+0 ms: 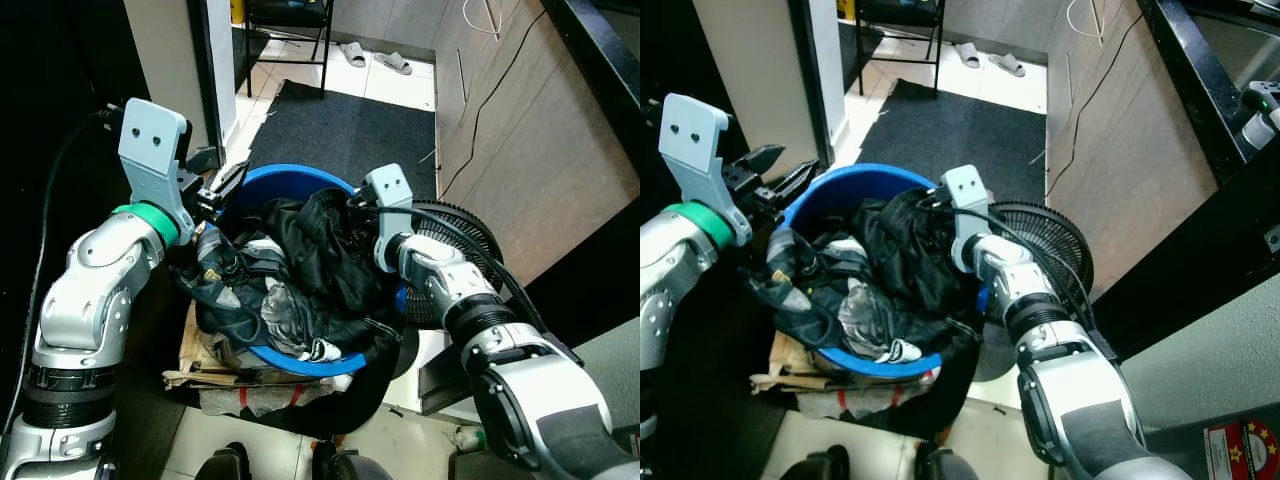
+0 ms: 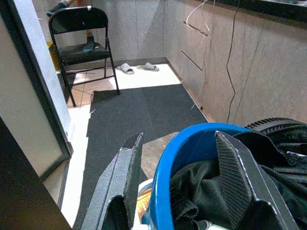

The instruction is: Clothes washing

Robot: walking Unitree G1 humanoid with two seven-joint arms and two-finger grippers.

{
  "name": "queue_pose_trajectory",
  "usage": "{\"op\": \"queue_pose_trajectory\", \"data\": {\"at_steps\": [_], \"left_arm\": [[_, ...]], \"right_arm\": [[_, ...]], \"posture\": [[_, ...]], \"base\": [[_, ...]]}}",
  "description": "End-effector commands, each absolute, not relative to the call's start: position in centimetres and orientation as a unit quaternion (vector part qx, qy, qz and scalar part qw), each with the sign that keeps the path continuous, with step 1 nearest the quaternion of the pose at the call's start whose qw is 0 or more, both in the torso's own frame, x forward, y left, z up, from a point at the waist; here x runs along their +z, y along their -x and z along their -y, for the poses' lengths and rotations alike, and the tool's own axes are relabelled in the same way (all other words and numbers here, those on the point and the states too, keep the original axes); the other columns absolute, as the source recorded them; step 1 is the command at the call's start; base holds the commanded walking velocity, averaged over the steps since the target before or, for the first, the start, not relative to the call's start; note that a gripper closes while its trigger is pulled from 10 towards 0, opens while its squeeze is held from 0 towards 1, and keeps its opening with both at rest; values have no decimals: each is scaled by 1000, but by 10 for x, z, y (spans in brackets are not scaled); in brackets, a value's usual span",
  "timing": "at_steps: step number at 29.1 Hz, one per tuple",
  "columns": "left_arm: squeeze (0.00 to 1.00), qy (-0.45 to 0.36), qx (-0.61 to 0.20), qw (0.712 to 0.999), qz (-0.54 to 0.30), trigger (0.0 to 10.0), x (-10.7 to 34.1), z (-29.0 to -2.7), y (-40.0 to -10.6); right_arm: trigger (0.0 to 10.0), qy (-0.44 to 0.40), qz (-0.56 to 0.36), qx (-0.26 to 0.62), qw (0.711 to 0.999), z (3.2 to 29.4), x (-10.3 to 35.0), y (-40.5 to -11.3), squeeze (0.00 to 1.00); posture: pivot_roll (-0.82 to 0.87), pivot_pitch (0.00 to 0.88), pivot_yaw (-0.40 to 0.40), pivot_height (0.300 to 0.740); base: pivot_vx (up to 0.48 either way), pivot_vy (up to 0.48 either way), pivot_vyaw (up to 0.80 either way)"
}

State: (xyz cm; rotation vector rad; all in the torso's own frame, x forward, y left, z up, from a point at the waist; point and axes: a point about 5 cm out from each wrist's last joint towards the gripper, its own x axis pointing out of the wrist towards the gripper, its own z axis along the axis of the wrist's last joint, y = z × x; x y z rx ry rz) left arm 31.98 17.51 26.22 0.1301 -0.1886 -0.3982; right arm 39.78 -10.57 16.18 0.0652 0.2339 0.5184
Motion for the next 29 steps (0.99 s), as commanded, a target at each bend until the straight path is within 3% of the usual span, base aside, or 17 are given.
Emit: {"op": "queue_pose_trajectory", "data": {"at_steps": [1,9,22,23,26,27,29], "left_arm": [[0,-56,-196,975,89,10000,261,-175,-321],[0,-53,-191,976,92,10000,263,-177,-322],[0,-51,-189,976,92,10000,264,-176,-322],[0,-51,-189,976,92,10000,264,-176,-322],[0,-51,-188,976,92,10000,264,-176,-322],[0,-51,-188,977,92,10000,263,-176,-322],[0,-50,-188,977,92,10000,263,-176,-322]], "right_arm": [[0,-80,-90,243,962,111,172,-402,0],[0,-183,76,218,956,125,228,-411,0],[0,-225,165,275,920,113,272,-408,0],[706,-224,167,287,916,109,276,-407,0],[706,-223,168,294,914,107,278,-406,0],[10000,-203,156,296,920,104,273,-406,0],[10000,-175,135,294,930,102,262,-407,0]], "posture": [[80,135,-37,740],[81,132,-33,740],[81,132,-34,740],[80,132,-34,740],[80,132,-34,740],[78,132,-35,740],[75,133,-36,740]], "base": [[0,0,0],[0,0,0],[0,0,0],[0,0,0],[0,0,0],[0,0,0],[0,0,0]]}}
